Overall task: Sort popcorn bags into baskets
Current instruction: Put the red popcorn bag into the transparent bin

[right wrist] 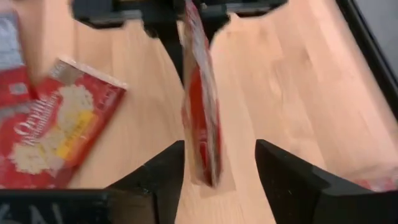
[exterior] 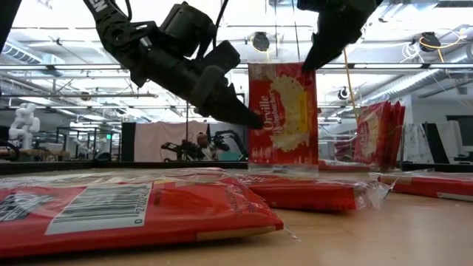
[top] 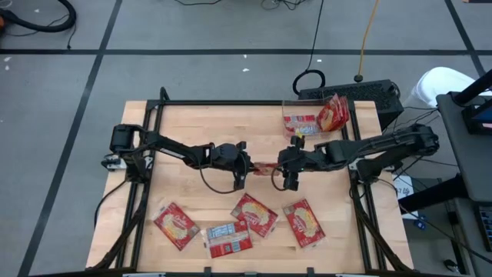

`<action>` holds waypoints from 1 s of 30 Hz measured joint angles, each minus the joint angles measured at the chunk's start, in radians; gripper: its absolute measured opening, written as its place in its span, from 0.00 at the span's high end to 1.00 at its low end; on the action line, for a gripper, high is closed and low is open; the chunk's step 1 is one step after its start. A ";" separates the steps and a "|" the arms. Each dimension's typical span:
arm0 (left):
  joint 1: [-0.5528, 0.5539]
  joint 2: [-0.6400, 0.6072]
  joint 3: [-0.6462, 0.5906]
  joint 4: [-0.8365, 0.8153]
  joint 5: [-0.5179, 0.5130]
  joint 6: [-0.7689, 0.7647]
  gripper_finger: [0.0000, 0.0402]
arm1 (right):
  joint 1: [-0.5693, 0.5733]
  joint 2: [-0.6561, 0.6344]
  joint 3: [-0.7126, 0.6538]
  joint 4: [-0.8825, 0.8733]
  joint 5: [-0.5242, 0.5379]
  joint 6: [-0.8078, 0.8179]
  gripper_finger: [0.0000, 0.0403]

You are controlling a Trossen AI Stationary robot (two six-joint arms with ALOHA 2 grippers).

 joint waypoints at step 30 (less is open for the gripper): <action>-0.005 -0.002 0.000 -0.025 -0.029 -0.046 0.89 | 0.004 0.046 0.000 0.023 -0.023 -0.030 0.93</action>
